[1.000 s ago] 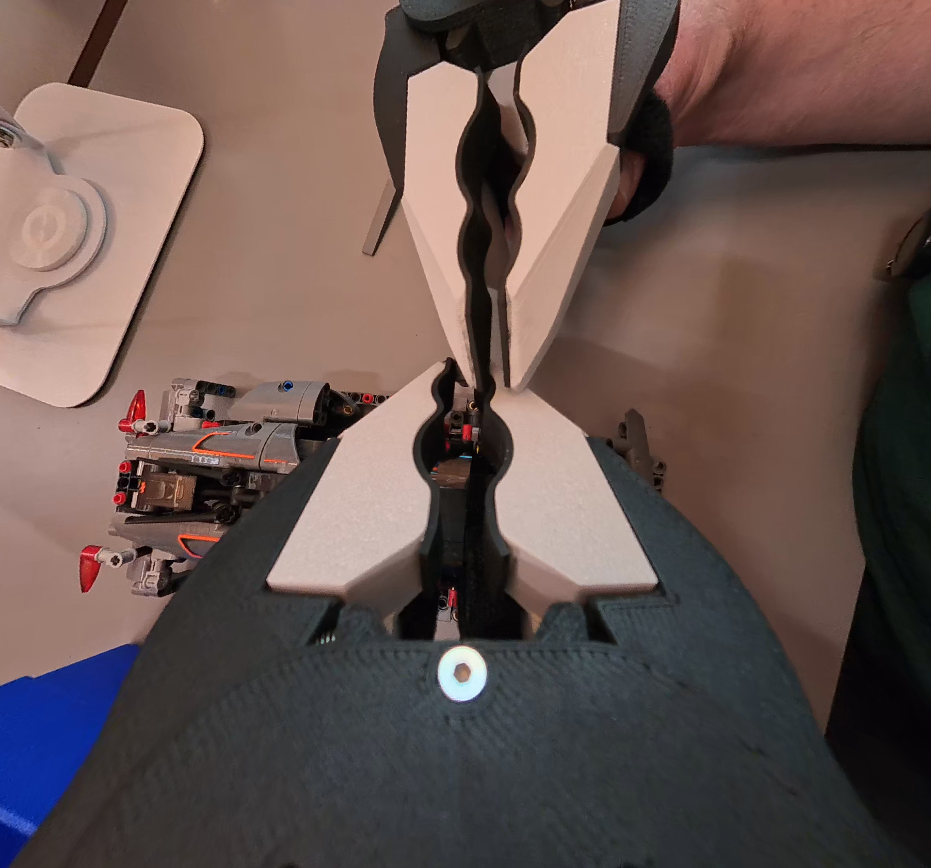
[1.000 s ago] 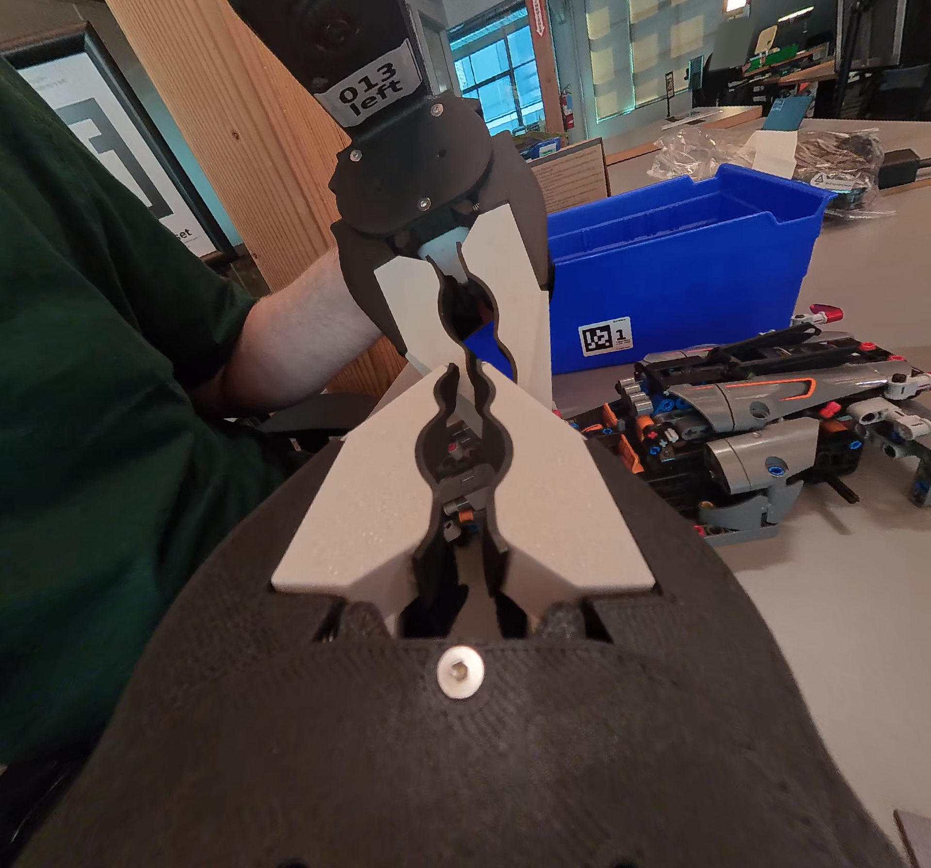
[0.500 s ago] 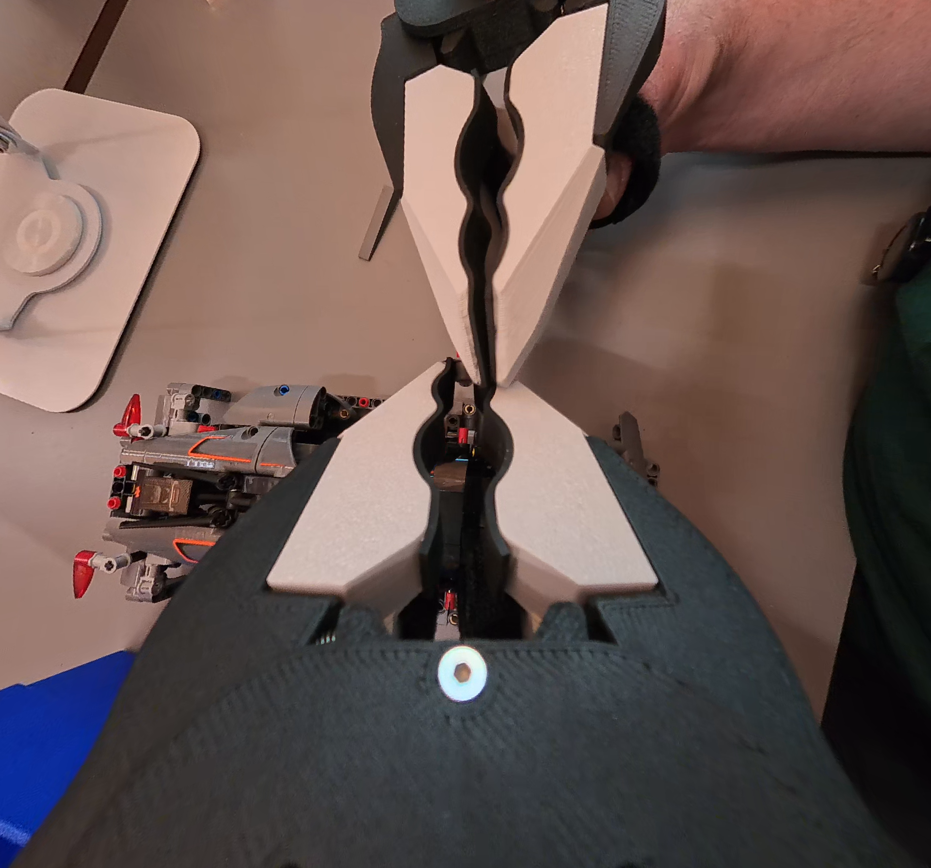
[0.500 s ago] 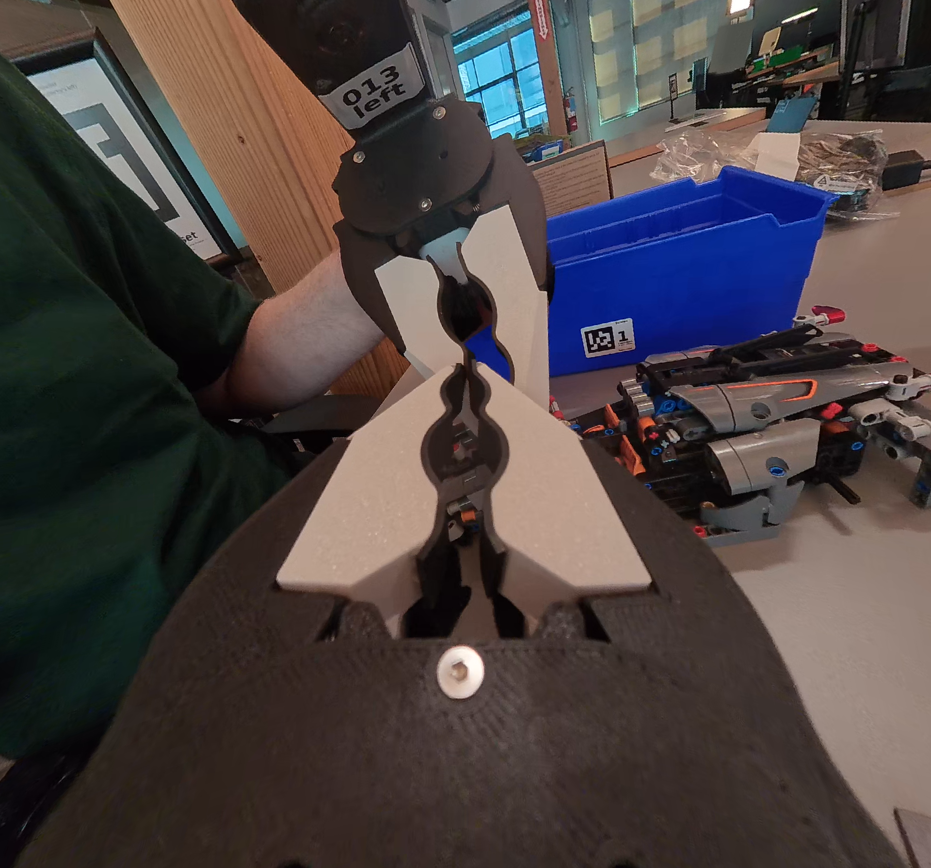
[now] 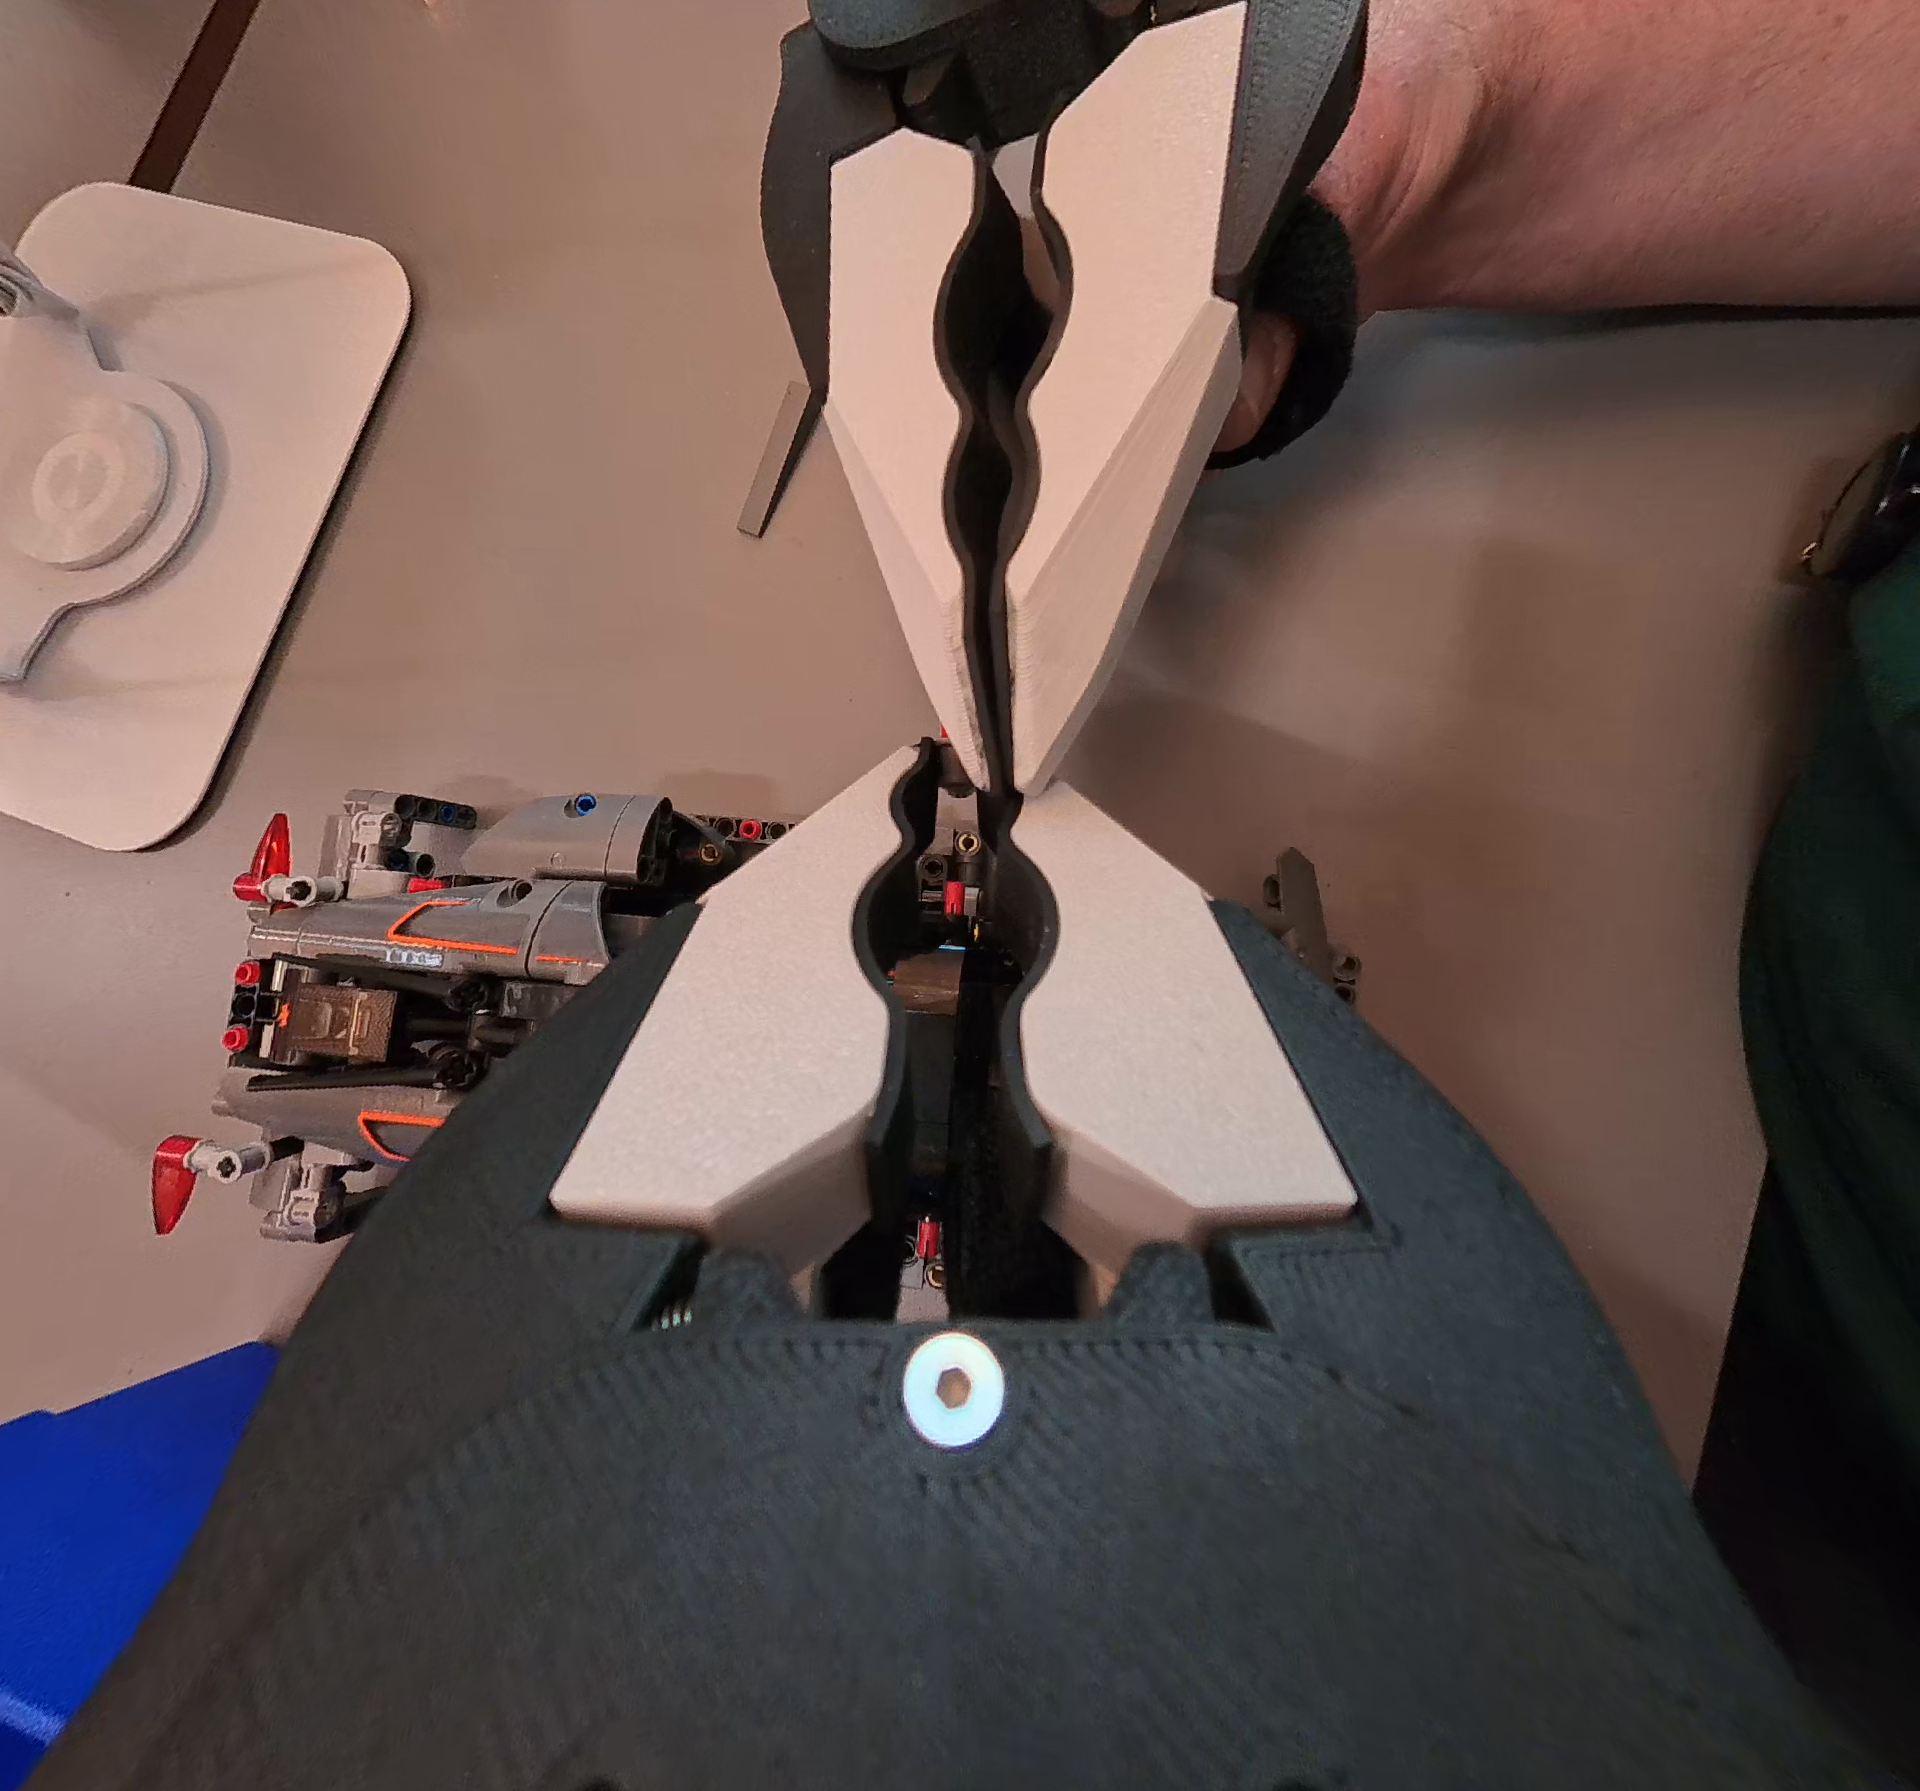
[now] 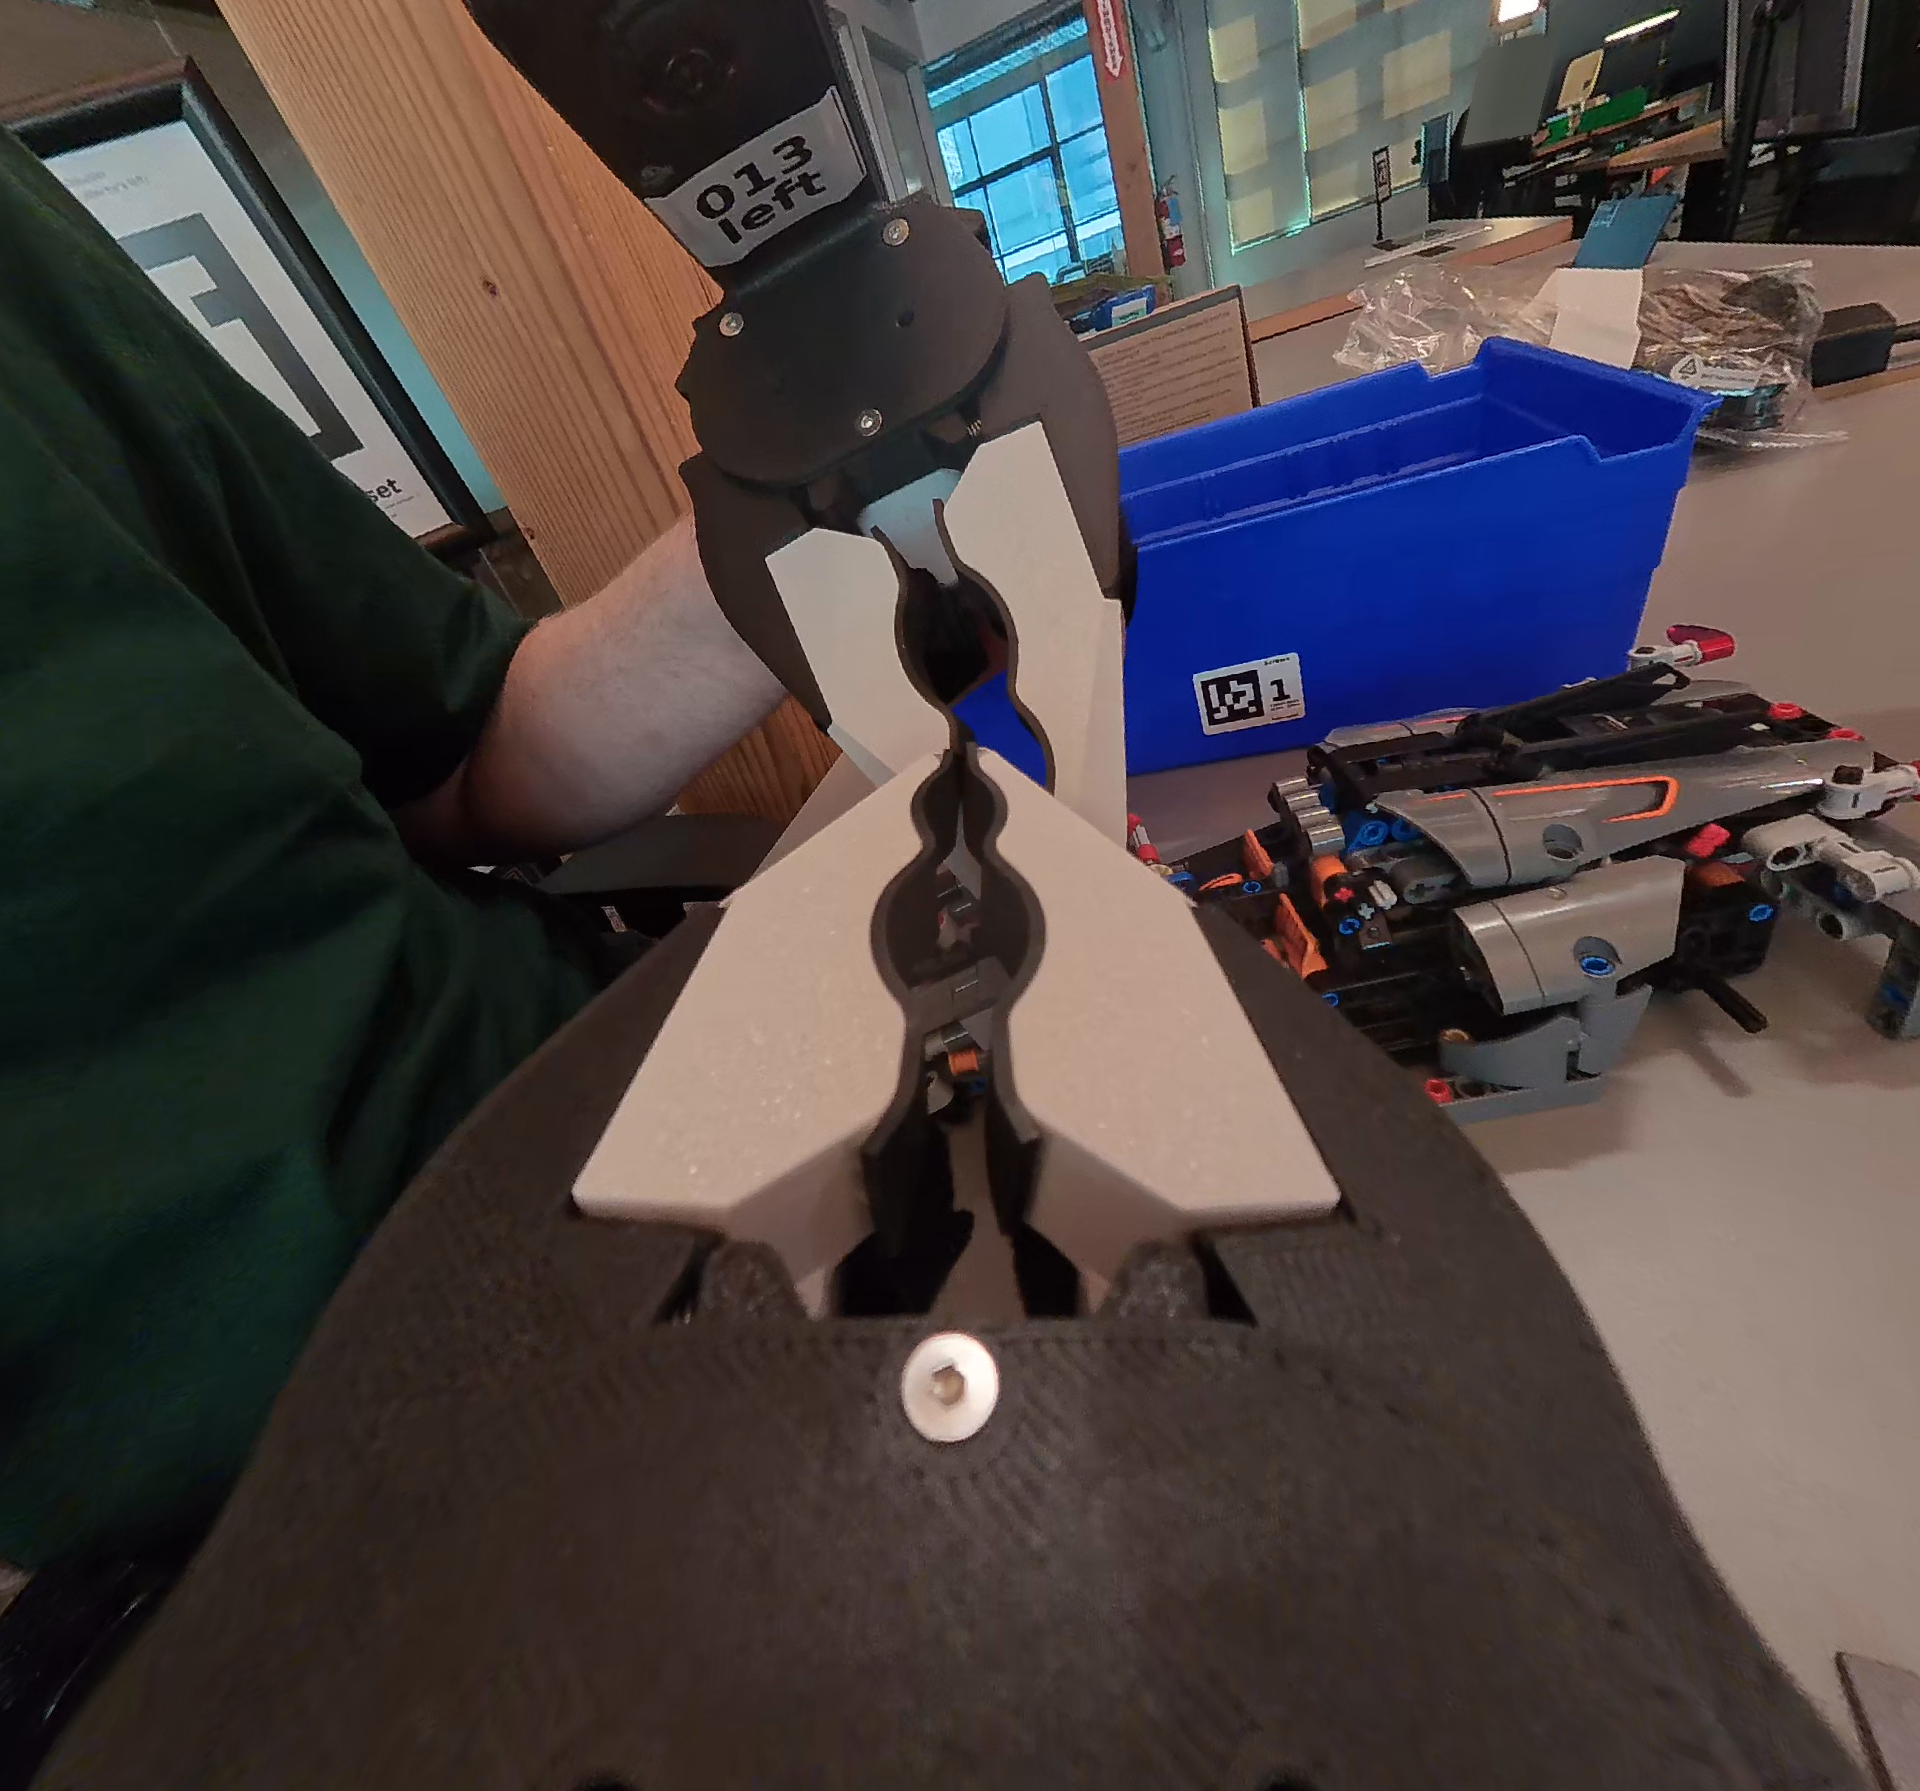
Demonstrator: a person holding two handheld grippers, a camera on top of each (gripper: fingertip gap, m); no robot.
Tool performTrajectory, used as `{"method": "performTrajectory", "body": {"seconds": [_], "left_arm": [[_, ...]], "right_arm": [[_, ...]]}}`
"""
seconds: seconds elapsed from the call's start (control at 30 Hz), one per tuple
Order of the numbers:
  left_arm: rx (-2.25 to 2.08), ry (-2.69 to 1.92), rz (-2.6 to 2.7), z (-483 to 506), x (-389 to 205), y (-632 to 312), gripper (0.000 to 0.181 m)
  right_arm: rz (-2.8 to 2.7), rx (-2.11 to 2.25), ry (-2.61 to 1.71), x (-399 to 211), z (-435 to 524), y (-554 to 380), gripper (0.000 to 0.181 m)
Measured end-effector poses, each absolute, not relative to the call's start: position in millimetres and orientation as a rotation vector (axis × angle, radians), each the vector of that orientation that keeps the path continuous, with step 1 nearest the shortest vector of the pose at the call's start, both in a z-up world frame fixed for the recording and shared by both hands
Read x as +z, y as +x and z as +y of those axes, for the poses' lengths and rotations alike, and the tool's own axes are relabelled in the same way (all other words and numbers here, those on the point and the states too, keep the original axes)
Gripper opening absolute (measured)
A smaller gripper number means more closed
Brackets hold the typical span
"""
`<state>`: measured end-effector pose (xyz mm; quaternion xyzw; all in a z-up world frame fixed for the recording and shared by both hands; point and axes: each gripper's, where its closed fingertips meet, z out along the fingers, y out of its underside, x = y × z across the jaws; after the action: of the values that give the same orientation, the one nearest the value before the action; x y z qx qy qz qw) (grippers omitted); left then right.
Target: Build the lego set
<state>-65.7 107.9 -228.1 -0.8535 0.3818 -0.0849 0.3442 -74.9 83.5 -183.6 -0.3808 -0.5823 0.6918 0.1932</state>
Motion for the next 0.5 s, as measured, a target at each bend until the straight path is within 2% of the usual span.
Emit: {"method": "performTrajectory", "body": {"seconds": [0.5], "left_arm": [[-0.224, -2.223, 0.997, 107.2, -229.0, -66.7, 0.005]], "right_arm": [[-1.635, 1.944, -1.071, -184.3, 82.6, -75.9, 0.0]]}}
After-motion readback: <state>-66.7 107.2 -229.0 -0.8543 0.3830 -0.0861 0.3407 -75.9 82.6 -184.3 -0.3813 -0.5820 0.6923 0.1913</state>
